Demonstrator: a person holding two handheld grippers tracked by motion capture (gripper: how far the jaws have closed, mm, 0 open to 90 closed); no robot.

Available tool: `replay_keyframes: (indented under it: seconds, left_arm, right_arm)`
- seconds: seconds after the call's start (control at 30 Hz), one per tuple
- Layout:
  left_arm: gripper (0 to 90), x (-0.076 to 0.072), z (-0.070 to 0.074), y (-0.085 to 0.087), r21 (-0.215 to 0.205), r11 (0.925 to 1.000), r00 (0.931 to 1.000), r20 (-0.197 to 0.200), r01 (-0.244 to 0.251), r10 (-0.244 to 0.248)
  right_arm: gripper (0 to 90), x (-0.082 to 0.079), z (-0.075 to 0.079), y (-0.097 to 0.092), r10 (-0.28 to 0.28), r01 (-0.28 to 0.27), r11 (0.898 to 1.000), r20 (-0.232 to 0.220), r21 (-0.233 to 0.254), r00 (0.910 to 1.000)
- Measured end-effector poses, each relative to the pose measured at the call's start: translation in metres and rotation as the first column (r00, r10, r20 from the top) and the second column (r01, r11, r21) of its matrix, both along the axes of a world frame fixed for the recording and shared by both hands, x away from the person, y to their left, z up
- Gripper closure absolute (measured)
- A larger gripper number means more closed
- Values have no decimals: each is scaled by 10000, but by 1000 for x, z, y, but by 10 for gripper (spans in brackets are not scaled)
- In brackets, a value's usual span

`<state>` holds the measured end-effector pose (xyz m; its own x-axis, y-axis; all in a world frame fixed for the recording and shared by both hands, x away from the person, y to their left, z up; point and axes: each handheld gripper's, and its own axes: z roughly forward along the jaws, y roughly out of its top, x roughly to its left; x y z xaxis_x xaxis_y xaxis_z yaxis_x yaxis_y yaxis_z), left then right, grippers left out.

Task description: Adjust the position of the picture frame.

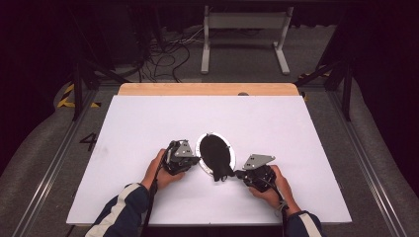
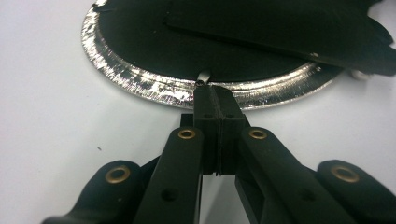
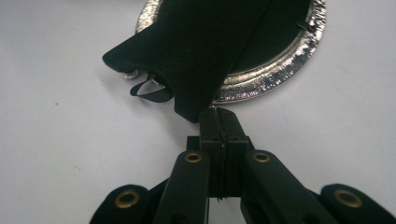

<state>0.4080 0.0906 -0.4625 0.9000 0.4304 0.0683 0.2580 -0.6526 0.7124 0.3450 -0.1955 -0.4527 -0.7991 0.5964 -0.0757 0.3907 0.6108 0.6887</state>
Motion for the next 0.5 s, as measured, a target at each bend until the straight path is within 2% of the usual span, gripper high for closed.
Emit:
replay_keyframes:
  seconds: [0.23, 0.37, 0.4, 0.5]
  left_arm:
    - [899, 2, 0, 0, 22, 9994, 9994, 87, -349, 349]
    - [900, 5, 0, -1, 119, 9997, 9997, 118, -233, 231]
    - [900, 6, 1, -2, 71, 9996, 9996, -28, -279, 280]
    - [900, 9, -1, -5, -66, 9996, 9996, 20, -268, 268]
  right_arm:
    - [900, -5, 0, 8, 291, -291, 9996, -56, -10, 9996]
    - [900, -8, 0, 11, 434, -435, 9990, -93, -64, 9990]
    - [900, -8, 0, 12, 481, -482, 9988, -85, -103, 9988]
    - [900, -10, 0, 15, 604, -605, 9979, -61, -217, 9982]
